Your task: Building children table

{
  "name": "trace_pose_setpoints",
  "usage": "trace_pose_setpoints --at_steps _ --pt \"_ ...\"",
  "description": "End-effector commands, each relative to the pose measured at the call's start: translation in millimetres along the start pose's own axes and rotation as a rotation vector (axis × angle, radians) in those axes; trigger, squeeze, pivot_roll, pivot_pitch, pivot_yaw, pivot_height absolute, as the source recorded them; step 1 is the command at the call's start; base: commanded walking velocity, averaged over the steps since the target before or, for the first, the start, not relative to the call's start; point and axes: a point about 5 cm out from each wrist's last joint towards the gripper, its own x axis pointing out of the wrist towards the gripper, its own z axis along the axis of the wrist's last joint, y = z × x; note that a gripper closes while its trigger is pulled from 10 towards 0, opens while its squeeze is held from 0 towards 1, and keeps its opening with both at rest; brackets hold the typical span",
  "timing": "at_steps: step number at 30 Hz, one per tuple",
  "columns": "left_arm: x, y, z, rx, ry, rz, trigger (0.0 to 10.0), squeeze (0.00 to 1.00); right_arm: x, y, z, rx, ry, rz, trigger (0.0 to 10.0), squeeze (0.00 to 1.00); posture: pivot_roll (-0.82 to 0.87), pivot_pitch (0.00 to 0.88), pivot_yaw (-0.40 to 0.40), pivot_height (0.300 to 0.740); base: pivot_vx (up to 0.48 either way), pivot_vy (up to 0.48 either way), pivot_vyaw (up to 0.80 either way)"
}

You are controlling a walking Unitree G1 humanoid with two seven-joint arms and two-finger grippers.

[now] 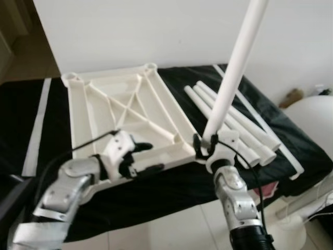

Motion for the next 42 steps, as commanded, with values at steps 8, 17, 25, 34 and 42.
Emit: trace_pose_setpoints --at_steps 8,17,25,34,42 --pt "-11.4 36.3 -18.7 0.035 0.059 0.217 10.0 0.00 -8.5 -6.2 -5.4 -0.011 0.002 -0.003 10.0 0.00 -0.03 0.019 0.012 0.740 0.000 0.000 0.00" --pt "-12.2 58.0 -23.5 0.016 0.031 0.415 10.0 0.00 -21.6 -3.5 -13.8 0.004 0.040 0.075 10.0 0.00 -0.04 0.028 0.020 0.740 0.000 0.000 0.00" --pt "-11.9 67.1 -33.2 0.036 0.098 0.530 10.0 0.00 -31.7 -4.6 -19.2 0.003 0.062 0.111 10.0 0.00 -0.05 0.038 0.022 0.740 0.000 0.000 0.00" --pt "-19.4 69.1 -48.7 0.162 0.265 0.562 10.0 0.00 -38.4 -11.6 -22.4 -0.009 0.079 0.100 10.0 0.00 -0.04 0.046 0.019 0.740 0.000 0.000 0.00" --pt "-22.1 60.6 -61.2 0.195 0.311 0.539 10.0 0.00 -42.4 -16.1 -19.7 -0.034 0.054 0.052 10.0 0.00 -0.04 0.056 0.017 0.740 0.000 0.000 0.00"
